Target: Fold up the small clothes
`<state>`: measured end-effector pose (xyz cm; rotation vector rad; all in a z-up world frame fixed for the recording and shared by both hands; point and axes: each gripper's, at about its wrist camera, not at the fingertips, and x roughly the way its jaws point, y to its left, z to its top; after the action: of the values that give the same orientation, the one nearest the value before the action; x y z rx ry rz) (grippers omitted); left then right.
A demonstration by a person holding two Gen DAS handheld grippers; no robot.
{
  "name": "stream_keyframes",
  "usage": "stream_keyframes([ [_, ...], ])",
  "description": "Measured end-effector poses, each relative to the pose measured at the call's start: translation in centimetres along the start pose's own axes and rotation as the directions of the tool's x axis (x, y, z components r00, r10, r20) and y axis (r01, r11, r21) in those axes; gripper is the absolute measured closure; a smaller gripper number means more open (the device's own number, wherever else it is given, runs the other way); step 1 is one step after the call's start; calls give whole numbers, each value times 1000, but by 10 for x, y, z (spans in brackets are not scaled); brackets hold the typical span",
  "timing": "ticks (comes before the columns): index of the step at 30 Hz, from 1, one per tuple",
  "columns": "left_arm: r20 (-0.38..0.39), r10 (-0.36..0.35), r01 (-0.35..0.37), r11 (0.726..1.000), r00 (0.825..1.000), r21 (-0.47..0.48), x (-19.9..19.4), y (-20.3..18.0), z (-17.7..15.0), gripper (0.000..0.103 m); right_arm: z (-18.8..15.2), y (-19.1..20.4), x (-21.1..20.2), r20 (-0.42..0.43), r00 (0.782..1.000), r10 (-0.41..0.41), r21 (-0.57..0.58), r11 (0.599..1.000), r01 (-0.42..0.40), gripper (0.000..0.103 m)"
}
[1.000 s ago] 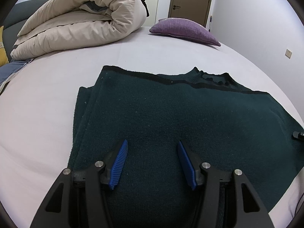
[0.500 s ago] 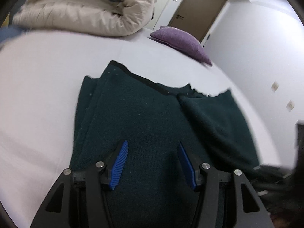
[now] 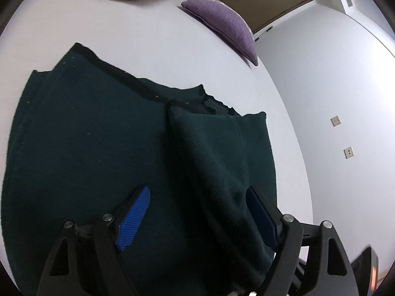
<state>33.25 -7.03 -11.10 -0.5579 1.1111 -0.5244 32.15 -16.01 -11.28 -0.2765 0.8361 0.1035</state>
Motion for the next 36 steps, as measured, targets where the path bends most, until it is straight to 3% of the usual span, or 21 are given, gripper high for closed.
stream_keyframes([
  [2, -20, -6, 6, 1000, 1000, -13, 6, -1, 3, 54, -2, 3, -5, 6, 1000, -1, -21, 1000, 1, 82],
  [4, -46, -14, 13, 1000, 999, -24, 11, -2, 4, 75, -5, 4, -7, -1, 1000, 27, -18, 999, -27, 74],
  [5, -48, -16, 15, 1000, 999, -20, 12, -3, 4, 84, -9, 4, -9, -6, 999, 51, -11, 999, -51, 66],
  [7, -46, -44, 43, 999, 998, -20, 10, -2, 4, 87, -21, 2, -20, 1, 995, 95, -1, 995, -95, 55],
  [9, -43, -61, 60, 998, 997, -20, 5, 1, 5, 88, -32, -1, -37, 21, 985, 170, 20, 985, -171, 54],
  [11, -46, -79, 78, 997, 996, -28, -1, 9, 7, 89, -39, -11, -58, 58, 965, 257, 58, 964, -260, 54],
  [12, -48, -84, 83, 996, 995, -29, -5, 13, 8, 89, -44, -22, -72, 96, 943, 320, 99, 939, -329, 54],
  [15, -36, -84, 83, 996, 996, -31, -19, 26, 12, 89, -49, -60, -92, 197, 911, 362, 219, 890, -401, 48],
  [17, -24, -79, 78, 996, 997, -41, -30, 38, 17, 89, -50, -88, -87, 217, 922, 322, 306, 874, -377, 47],
  [18, -18, -75, 74, 996, 997, -44, -35, 43, 19, 89, -50, -101, -79, 189, 946, 262, 355, 880, -315, 47],
  [21, 12, -63, 64, 996, 998, -58, -53, 58, 28, 89, -53, -113, -54, 118, 974, 194, 396, 890, -225, 45],
  [23, 31, -53, 55, 997, 998, -61, -65, 67, 34, 90, -55, -102, -38, 64, 975, 215, 387, 895, -222, 45],
  [29, 70, -3, 7, 998, 998, -69, -92, 92, 53, 90, -46, -50, -25, 36, 972, 233, 270, 934, -234, 45],
  [36, 66, 39, -31, 993, 997, -114, -84, 126, 53, 89, -33, -19, -21, 8, 978, 210, 171, 963, -208, 45],
])
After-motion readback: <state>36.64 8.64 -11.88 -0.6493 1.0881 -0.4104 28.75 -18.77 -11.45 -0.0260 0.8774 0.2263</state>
